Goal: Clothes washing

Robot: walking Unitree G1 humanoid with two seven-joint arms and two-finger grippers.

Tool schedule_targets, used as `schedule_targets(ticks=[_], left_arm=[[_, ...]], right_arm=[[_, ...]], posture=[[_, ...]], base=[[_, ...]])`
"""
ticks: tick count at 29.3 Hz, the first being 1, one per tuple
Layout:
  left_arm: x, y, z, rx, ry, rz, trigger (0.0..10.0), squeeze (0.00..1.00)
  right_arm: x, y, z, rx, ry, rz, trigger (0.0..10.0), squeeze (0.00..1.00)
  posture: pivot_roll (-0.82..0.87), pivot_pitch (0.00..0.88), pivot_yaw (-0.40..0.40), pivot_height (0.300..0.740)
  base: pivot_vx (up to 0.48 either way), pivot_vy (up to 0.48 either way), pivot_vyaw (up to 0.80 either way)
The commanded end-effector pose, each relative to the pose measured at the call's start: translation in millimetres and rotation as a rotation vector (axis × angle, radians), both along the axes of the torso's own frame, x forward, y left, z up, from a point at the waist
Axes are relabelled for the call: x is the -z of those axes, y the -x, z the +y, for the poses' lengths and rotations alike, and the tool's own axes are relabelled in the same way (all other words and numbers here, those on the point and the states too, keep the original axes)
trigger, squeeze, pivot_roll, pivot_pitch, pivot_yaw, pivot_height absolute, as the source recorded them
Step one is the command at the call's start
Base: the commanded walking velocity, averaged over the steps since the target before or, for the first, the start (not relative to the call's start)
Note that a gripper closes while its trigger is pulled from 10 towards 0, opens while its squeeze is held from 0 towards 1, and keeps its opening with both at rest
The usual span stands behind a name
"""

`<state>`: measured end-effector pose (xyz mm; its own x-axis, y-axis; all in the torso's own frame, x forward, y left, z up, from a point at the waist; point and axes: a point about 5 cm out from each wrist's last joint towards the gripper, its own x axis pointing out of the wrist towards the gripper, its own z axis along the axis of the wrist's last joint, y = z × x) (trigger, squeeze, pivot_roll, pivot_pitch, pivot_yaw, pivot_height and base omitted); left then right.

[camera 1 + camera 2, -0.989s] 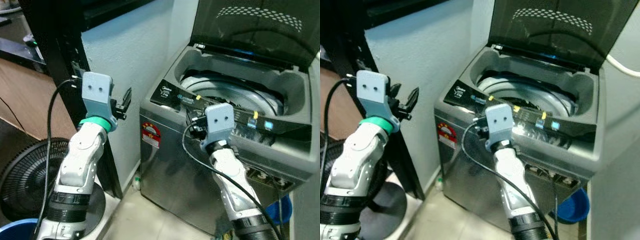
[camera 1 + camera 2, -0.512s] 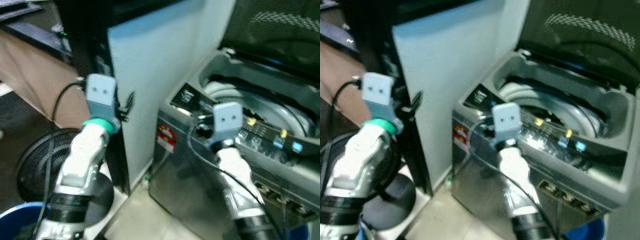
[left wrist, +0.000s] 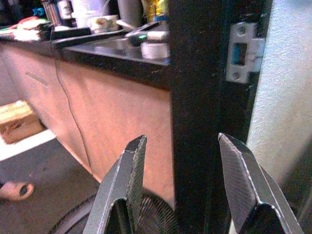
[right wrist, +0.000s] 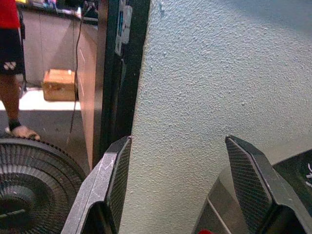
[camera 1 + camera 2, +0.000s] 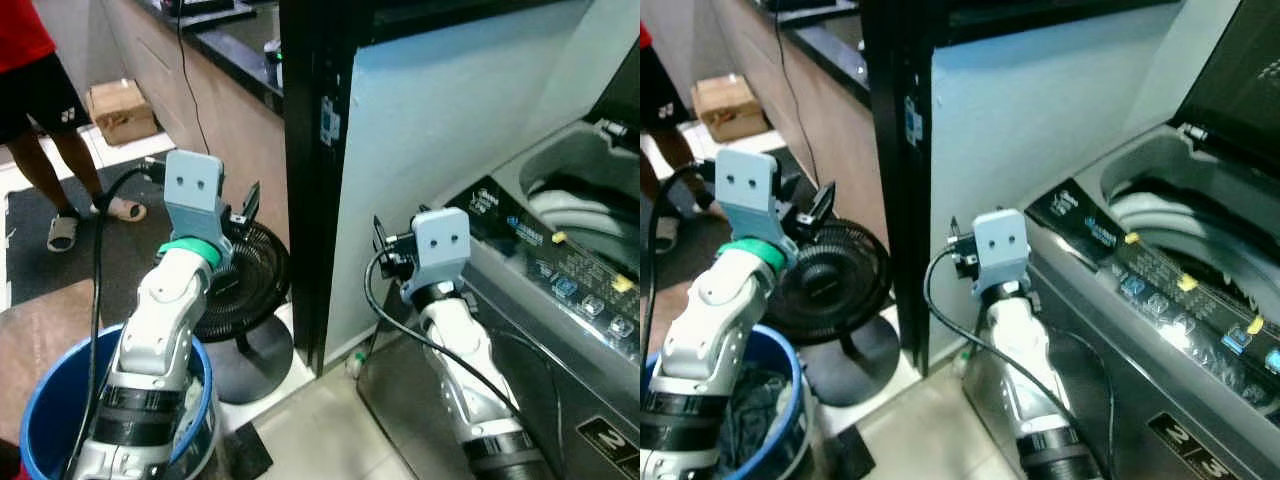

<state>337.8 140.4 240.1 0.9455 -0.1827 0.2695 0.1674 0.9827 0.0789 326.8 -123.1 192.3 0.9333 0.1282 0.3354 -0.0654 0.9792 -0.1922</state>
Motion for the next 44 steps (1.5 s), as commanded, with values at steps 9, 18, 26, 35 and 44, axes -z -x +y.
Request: schedule_targets(ticks=[9,18,26,35,44], left_arm=[[4.0,-0.4,3.7,-0.015,-0.004,0.013,10.0,0.00],[5.0,-0.7,4.1,-0.016,-0.006,0.018,10.0,0.00],[6.3,-1.4,5.2,-0.021,-0.011,0.024,10.0,0.00],[9.2,-3.3,6.4,-0.049,-0.047,0.025,10.0,0.00],[9.3,-3.5,6.5,-0.041,-0.038,0.026,10.0,0.00]], right_arm=[[3.1,1.8,4.2,-0.017,-0.001,0.009,10.0,0.00],[3.1,1.7,4.5,-0.019,0.002,0.007,10.0,0.00],[3.3,2.1,5.6,-0.022,-0.003,0.007,10.0,0.00],[2.0,3.7,10.4,-0.046,-0.068,0.009,10.0,0.00],[5.9,5.0,15.1,-0.066,-0.034,0.017,10.0,0.00]], posture=[[0.06,0.000,0.030,0.740],[0.06,0.000,0.032,0.740],[0.06,0.000,0.034,0.740],[0.06,0.000,0.034,0.740],[0.05,0.000,0.034,0.740]], base=[[0.000,0.000,0.78],[0.000,0.000,0.78],[0.000,0.000,0.78],[0.160,0.000,0.52],[0.480,0.000,0.18]])
